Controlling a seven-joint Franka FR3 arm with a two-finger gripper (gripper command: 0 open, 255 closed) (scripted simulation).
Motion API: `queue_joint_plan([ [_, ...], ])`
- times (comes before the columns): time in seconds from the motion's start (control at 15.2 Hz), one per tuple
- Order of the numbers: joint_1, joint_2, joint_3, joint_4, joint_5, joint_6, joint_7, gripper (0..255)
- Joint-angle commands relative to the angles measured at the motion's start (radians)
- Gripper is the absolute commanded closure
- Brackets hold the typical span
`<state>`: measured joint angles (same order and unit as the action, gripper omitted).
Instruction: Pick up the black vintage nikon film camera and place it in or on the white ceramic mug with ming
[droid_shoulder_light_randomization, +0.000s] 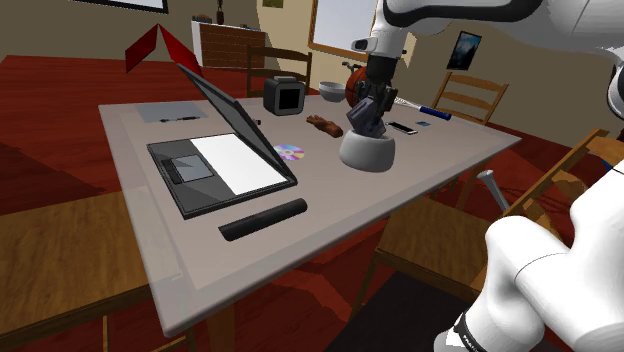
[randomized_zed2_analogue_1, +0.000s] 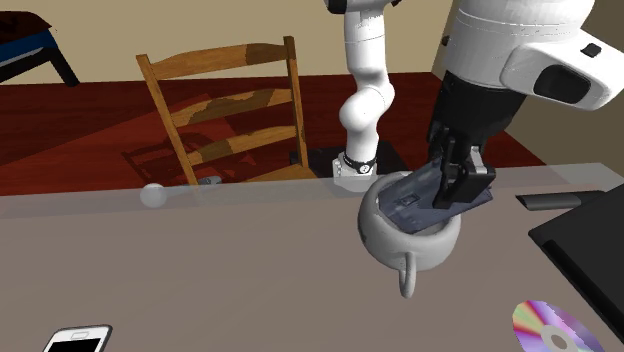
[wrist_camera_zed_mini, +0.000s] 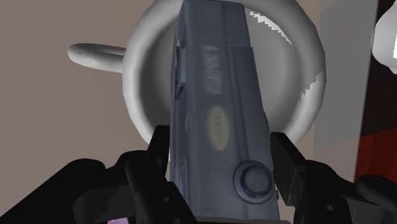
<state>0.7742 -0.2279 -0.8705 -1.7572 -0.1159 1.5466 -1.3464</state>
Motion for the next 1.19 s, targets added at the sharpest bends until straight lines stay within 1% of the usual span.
queue_joint_plan([
  [0.0, -0.003, 0.003, -0.003, -0.012, -0.003, 0.003, 0.0, 255],
  [0.33, -0.004, 0.003, -0.002, -0.012, -0.002, 0.003, 0.0, 255],
  [0.4, -0.005, 0.004, -0.004, -0.009, -0.002, 0.001, -0.002, 0],
  [0.73, -0.004, 0.003, -0.002, -0.012, -0.002, 0.003, 0.0, 0],
  [0.99, 0.004, 0.077, -0.035, 0.17, 0.047, -0.128, -0.043, 0],
  [1.12, 0.004, 0.076, -0.035, 0.17, 0.047, -0.128, -0.043, 0],
])
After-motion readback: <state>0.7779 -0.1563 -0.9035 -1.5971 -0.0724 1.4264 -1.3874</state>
